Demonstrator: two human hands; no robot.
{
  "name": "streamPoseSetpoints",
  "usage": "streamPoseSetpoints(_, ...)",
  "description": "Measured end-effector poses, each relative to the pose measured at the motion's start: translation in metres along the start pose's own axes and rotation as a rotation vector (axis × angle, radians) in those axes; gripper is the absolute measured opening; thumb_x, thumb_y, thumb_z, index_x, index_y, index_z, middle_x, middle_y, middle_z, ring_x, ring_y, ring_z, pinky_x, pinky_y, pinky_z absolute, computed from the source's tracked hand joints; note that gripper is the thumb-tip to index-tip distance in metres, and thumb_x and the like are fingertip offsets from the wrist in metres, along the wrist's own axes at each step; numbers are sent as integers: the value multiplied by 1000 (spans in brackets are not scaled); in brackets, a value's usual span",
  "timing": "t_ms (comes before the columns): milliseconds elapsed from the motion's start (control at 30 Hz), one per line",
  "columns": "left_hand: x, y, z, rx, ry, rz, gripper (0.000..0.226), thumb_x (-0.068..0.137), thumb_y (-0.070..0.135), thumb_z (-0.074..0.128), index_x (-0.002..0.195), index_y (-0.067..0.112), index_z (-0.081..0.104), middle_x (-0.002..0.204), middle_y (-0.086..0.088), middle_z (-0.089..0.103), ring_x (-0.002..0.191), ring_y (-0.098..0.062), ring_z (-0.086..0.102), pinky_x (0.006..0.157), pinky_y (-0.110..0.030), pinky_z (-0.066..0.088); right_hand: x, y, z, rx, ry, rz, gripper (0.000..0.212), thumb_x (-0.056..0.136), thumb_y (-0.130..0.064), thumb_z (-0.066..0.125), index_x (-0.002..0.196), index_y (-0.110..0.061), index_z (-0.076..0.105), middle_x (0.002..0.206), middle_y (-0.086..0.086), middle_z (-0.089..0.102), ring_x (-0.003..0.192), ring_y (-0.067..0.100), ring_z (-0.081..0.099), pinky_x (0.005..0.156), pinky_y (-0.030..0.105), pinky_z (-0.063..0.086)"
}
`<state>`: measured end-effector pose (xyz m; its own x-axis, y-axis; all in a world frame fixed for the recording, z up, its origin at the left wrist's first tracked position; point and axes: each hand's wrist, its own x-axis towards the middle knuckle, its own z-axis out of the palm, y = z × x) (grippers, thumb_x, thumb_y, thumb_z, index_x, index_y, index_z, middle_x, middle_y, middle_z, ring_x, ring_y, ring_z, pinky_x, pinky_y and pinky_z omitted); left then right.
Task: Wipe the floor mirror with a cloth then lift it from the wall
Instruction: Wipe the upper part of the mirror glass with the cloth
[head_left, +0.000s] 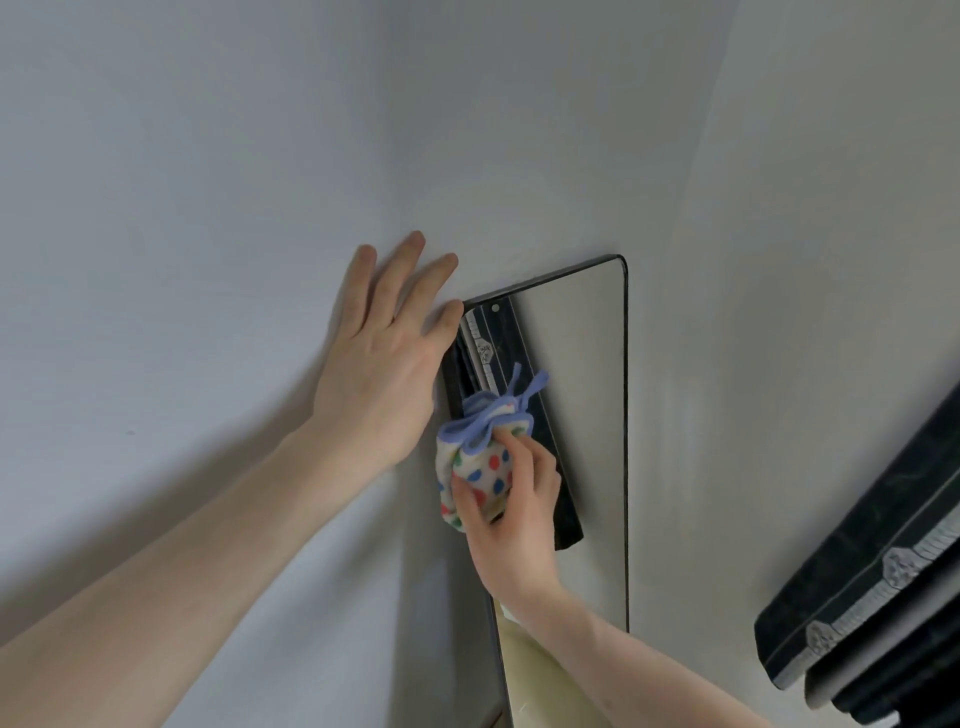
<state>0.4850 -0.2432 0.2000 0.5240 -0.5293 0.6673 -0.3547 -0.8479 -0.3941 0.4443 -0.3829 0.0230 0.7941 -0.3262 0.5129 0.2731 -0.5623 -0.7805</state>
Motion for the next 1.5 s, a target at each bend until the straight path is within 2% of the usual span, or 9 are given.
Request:
streamPoseSetpoints(233, -2, -1, -2, -42, 5, 6, 66, 72, 4, 41, 135, 7, 62, 164, -16, 34, 156, -43, 16, 125, -54, -11, -51, 49, 0, -90, -65, 54, 65, 82, -63, 60, 136, -58, 23, 144, -22, 27, 132, 6, 31, 106, 45, 49)
streamPoseSetpoints(433, -2, -1, -1, -40, 5, 5, 67, 70, 3, 41, 133, 6, 63, 163, -16, 34, 156, -44, 16, 125, -53, -12, -7, 10, -7, -71, -18, -100, 66, 90, -49, 69, 148, -45, 38, 155, -15, 29, 139, 11, 31, 111, 32, 39)
streamPoseSetpoints(667, -2, -1, 1, -26, 3, 10, 66, 69, 5, 45, 132, 7, 63, 163, -16, 35, 155, -44, 16, 125, -53, -12, 21, -7, 6, -69, 95, -121, 69, 80, -29, 81, 136, -39, 43, 142, -16, 34, 127, 11, 34, 104, 26, 39)
streamPoseSetpoints(900, -2, -1, 2, -46, 35, 7, 64, 72, 2, 42, 132, 6, 64, 163, -16, 36, 155, -44, 18, 125, -53, -11, -44, 67, 14, -146, 29, -49, 71, 76, -36, 79, 136, -38, 41, 141, -18, 33, 123, 10, 36, 89, 47, 57)
streamPoseSetpoints(1000, -2, -1, 3, -36, 41, 7, 63, 72, 2, 42, 131, 6, 64, 162, -17, 36, 155, -44, 19, 126, -55, -9, -51, 84, 8, -137, -34, -33, 74, 75, -44, 82, 133, -46, 38, 142, -19, 33, 127, 13, 38, 86, 38, 58)
streamPoseSetpoints(1167, -2, 0, 5, -10, 38, 2, 64, 69, 2, 49, 131, 6, 64, 162, -16, 37, 155, -44, 19, 125, -55, -8, -28, 101, -16, -128, -195, -81, 80, 80, -37, 83, 135, -59, 30, 146, -34, 21, 136, 9, 36, 104, 19, 42)
streamPoseSetpoints(1233, -2, 0, 6, -10, 42, -3, 65, 68, 0, 50, 131, 6, 64, 162, -17, 38, 154, -45, 20, 125, -55, -8, -7, 109, -28, -158, -170, -55, 75, 89, -27, 78, 143, -51, 32, 151, -23, 25, 137, 11, 40, 109, 24, 42)
streamPoseSetpoints(1333, -1, 1, 6, -12, 53, -15, 66, 67, -2, 50, 131, 6, 65, 162, -16, 38, 154, -44, 20, 126, -54, -8, 37, 129, -45, -242, -71, -18, 65, 97, -29, 64, 155, -22, 37, 158, -1, 34, 140, 18, 43, 113, 29, 39)
streamPoseSetpoints(1500, 0, 3, 9, -21, 42, -26, 67, 67, -2, 53, 132, 6, 65, 162, -15, 38, 154, -42, 21, 127, -55, -7, 112, 152, -69, -222, -15, 115, 64, 105, -27, 50, 163, -21, 22, 161, 4, 36, 141, 21, 46, 115, 46, 45)
